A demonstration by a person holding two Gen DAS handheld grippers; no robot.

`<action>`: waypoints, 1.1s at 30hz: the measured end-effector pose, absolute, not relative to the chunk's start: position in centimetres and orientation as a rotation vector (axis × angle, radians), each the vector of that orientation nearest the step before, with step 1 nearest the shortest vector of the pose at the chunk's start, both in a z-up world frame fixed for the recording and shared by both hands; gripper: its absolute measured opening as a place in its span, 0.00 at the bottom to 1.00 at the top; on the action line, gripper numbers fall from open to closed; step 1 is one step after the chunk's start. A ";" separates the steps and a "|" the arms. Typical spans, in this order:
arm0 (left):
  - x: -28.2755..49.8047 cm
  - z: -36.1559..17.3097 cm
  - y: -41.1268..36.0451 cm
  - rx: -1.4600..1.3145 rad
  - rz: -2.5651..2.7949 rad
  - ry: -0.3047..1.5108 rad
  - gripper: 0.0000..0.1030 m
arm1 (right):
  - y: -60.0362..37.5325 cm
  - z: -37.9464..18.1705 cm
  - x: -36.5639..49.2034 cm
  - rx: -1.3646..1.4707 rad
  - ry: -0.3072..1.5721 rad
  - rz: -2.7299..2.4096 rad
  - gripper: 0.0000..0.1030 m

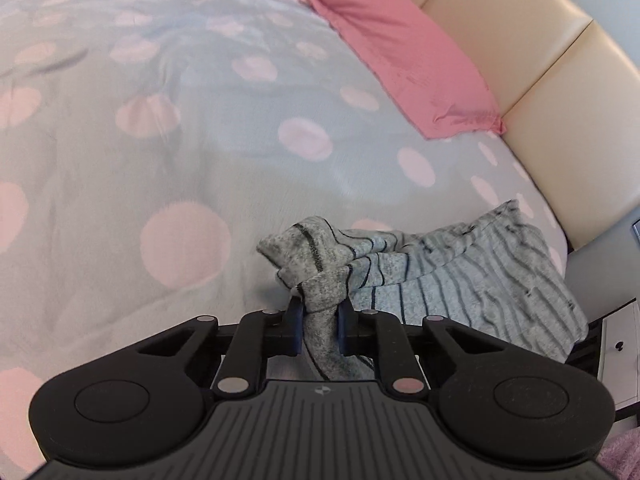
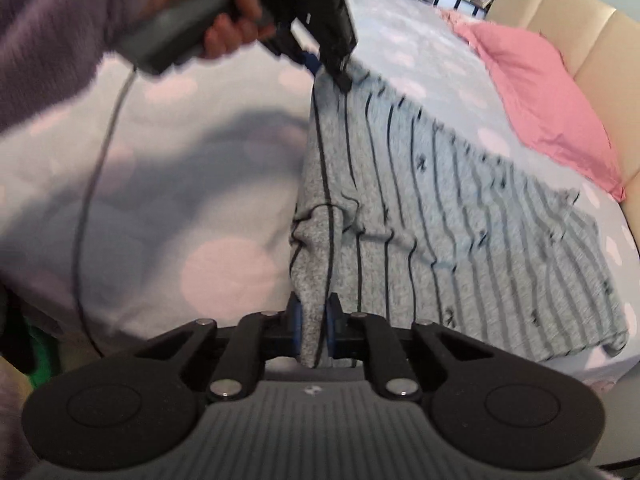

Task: Fold clothes
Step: 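Lift the shirt with the right gripper while the left gripper holds the sleeve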

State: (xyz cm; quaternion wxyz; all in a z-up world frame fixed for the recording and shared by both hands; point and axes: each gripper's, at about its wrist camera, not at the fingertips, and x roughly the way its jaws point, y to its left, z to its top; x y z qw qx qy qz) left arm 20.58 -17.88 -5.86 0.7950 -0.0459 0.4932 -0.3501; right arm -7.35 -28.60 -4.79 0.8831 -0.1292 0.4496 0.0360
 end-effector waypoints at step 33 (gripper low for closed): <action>14.8 10.8 -0.4 0.192 -0.402 0.930 0.13 | -22.1 7.6 -10.8 0.017 0.670 0.661 0.12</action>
